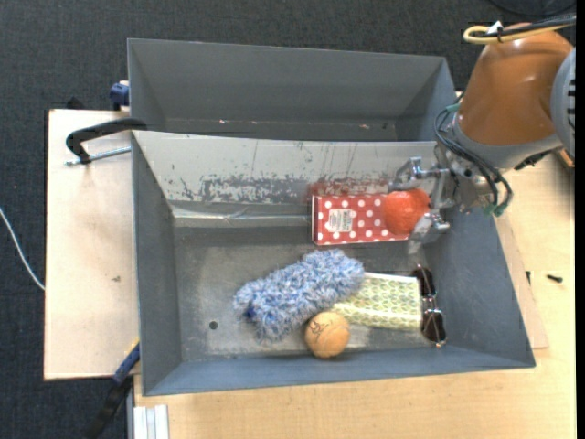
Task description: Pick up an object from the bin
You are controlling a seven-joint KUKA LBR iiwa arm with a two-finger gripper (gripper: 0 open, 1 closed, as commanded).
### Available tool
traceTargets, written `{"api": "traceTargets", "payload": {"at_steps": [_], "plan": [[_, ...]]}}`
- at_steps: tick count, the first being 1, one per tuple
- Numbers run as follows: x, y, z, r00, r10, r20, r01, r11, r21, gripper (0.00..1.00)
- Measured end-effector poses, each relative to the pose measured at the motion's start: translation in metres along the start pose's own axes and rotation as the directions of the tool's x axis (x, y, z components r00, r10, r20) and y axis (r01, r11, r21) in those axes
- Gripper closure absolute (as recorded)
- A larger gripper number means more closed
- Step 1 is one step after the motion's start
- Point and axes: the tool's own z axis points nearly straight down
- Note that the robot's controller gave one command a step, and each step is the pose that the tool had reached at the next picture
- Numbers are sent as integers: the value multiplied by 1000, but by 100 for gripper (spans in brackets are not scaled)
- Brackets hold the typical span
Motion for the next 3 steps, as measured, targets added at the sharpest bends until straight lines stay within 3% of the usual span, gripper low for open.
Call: {"api": "traceTargets", "payload": {"at_steps": [1,2,3], "plan": [[0,0,-1,1000,1,2,-1,1000,1,100],[25,15,19,999,-50,4,50,999,2,100],[23,28,-16,980,-200,-3,200,980,-2,100]]}}
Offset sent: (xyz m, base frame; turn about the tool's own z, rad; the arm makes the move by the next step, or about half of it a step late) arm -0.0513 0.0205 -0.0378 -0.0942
